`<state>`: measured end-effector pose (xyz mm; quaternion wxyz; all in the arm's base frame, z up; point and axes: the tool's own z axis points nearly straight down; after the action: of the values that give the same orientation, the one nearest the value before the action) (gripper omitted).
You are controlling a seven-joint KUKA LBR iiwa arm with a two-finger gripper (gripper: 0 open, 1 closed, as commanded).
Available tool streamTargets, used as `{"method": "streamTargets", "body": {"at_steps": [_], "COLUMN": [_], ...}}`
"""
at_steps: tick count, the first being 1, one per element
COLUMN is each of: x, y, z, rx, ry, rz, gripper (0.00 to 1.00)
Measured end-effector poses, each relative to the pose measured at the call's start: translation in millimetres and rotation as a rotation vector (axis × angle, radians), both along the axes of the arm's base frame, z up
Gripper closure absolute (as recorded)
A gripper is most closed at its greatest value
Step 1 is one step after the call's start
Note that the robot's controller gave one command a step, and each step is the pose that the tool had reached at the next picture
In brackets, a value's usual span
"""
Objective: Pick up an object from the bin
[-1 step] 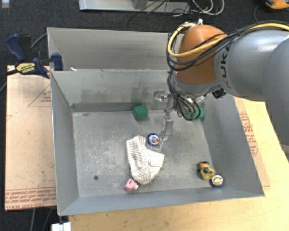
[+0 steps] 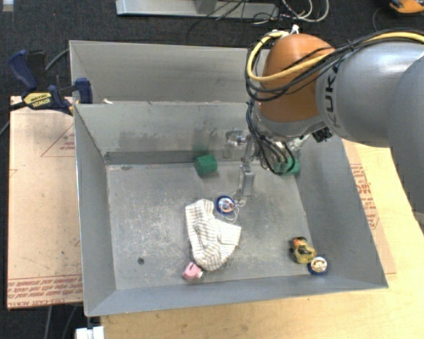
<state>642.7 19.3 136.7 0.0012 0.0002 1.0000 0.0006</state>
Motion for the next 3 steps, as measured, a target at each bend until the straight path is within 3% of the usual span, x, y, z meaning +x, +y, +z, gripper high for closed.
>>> {"method": "streamTargets", "body": {"at_steps": [1, 2, 3], "x": [-78.6, -46.7, -47.3], "y": [1, -5, -5], "z": [-67, -64, -66], "rx": [0.001, 0.0, 0.0], "ry": [0.008, -0.006, -0.005], "rz": [0.094, 0.378, 0.377], "gripper": [0.0, 1.0, 0.0]}}
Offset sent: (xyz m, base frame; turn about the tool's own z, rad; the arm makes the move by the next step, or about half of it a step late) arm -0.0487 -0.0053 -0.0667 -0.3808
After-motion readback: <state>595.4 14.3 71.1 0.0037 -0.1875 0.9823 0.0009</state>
